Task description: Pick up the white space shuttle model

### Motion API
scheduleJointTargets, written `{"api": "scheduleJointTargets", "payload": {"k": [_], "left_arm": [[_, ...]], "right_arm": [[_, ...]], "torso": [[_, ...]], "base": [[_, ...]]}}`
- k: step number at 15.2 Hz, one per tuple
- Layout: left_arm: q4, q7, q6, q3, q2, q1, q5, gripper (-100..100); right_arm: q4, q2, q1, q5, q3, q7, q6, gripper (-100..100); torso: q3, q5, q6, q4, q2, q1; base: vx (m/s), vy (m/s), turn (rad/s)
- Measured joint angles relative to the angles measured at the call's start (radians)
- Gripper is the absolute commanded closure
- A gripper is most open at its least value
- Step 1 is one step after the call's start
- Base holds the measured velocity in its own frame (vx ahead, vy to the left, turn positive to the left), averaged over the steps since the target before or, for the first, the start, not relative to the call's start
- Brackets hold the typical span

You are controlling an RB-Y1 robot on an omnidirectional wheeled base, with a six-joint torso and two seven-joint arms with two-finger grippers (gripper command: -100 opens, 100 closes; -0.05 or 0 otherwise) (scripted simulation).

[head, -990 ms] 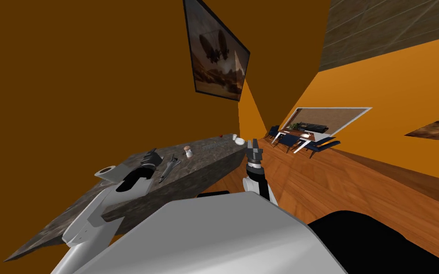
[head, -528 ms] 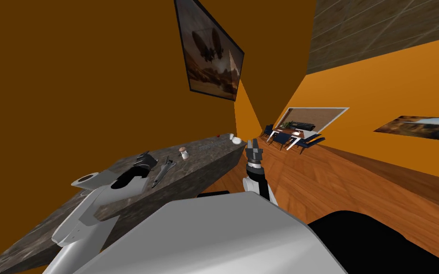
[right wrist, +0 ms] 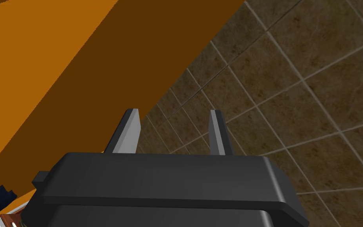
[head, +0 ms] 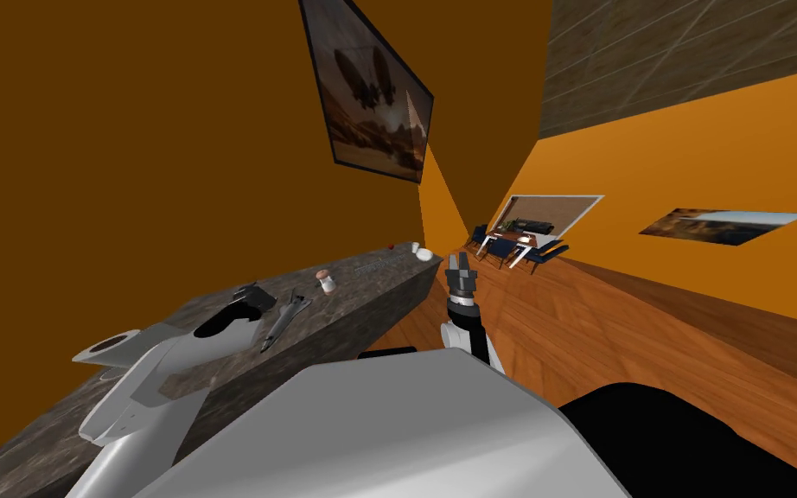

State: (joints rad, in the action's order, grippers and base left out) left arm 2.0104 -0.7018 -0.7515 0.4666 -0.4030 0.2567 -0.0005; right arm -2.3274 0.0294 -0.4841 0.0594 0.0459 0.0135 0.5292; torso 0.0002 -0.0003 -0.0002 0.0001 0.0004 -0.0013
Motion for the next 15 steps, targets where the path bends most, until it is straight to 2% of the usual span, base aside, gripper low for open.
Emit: {"api": "scheduleJointTargets", "payload": {"k": [9, 15], "left_arm": [[-0.037, -0.075, -0.178, 0.063, -0.007, -0.032, 0.009, -100], [-0.068, -0.132, -0.296, 0.116, -0.014, -0.055, 0.021, -100]], "right_arm": [[0.0, 0.0, 0.0, 0.0, 0.0, 0.0, 0.0, 0], [0.0, 0.0, 0.0, 0.0, 0.0, 0.0, 0.0, 0]], "torso": [[0.0, 0.0, 0.0, 0.0, 0.0, 0.001], [0.0, 0.0, 0.0, 0.0, 0.0, 0.0]], "base": [[0.005, -0.017, -0.102], [0.005, -0.014, -0.105]]}}
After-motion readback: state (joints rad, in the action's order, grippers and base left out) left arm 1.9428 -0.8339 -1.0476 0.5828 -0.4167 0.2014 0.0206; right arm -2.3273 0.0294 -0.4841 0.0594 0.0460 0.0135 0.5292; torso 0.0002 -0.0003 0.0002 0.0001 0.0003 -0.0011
